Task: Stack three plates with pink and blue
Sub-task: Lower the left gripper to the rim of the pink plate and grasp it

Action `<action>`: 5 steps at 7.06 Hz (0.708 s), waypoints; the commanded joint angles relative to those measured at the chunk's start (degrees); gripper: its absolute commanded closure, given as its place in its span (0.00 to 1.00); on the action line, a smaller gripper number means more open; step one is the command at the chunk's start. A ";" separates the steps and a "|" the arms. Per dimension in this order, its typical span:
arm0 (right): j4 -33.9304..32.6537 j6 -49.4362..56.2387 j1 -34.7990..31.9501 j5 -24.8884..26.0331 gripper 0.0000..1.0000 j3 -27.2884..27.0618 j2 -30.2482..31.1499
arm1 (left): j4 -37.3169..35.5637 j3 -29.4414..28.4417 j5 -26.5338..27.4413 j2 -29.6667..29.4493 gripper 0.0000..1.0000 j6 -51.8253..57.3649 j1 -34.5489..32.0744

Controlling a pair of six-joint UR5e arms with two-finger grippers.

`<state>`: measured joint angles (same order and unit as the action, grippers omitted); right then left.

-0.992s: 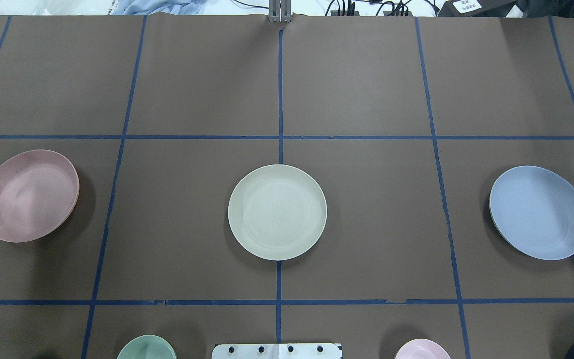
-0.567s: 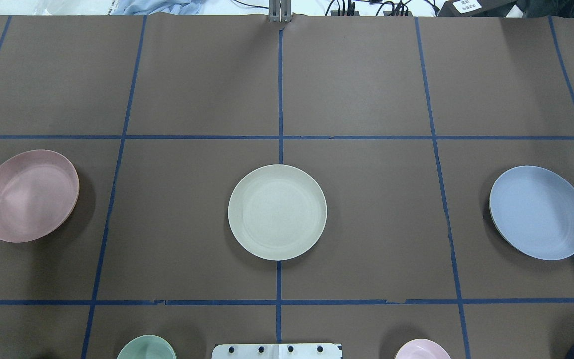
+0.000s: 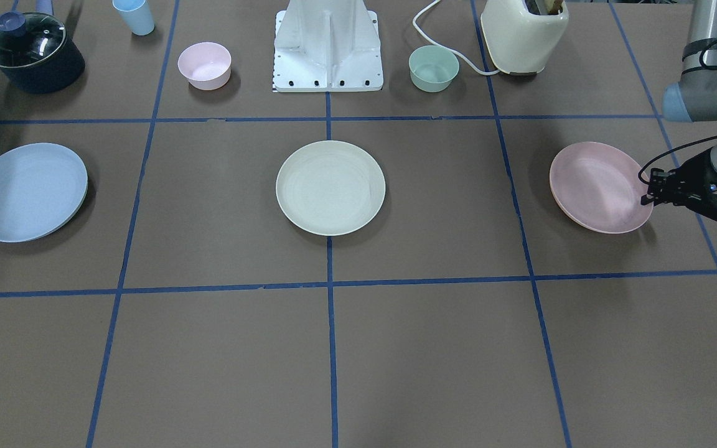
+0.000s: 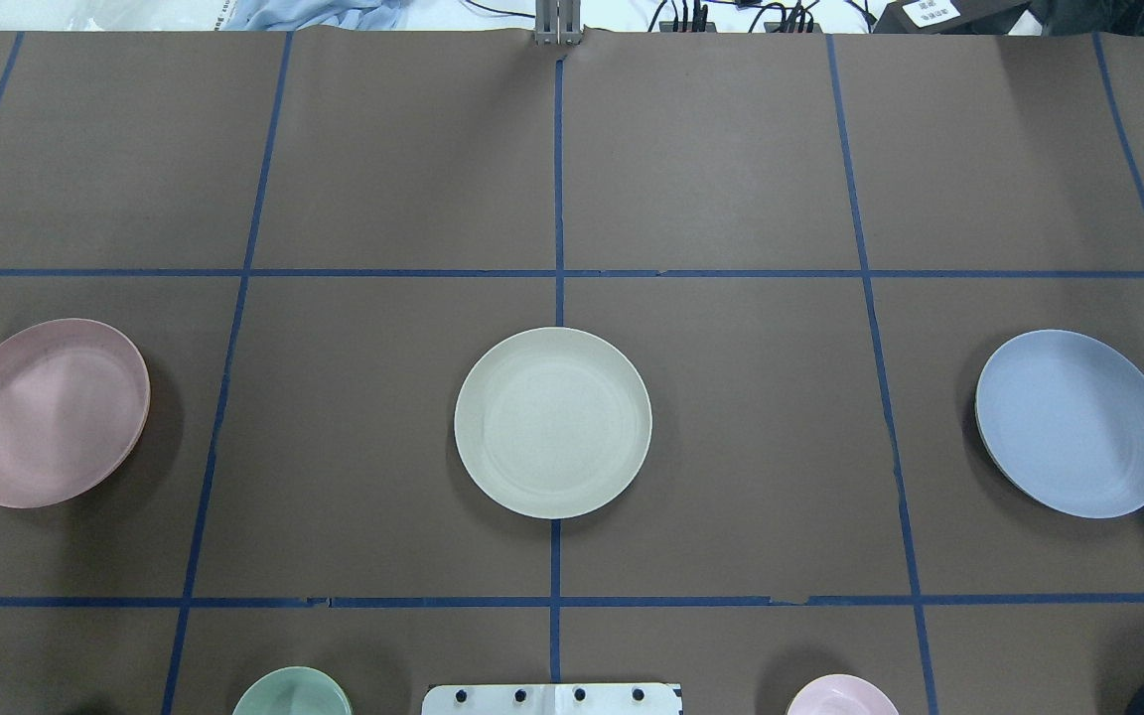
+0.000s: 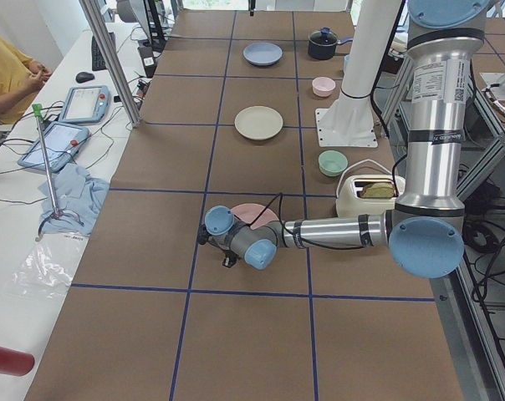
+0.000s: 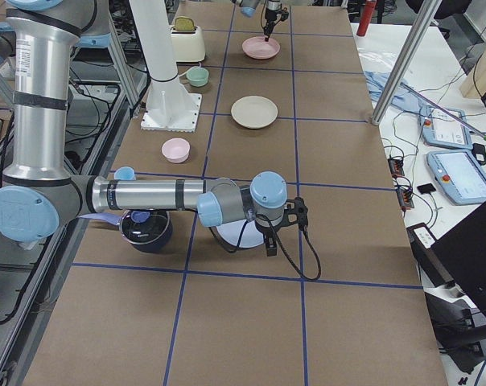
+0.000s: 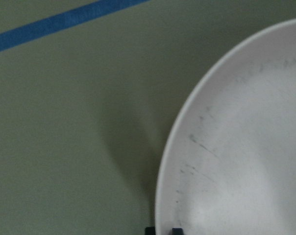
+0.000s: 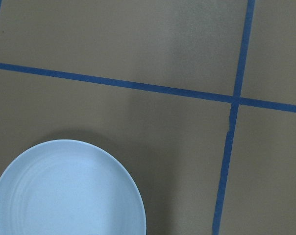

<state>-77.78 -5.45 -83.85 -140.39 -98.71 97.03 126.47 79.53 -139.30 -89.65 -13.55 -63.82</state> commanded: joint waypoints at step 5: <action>0.00 0.00 0.00 -1.38 0.00 0.01 0.00 | -0.08 13.70 -7.65 -4.37 1.00 -29.55 0.88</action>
<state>-77.78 -5.45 -83.85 -141.59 -98.71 97.03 126.39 90.75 -145.26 -92.08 -36.04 -63.59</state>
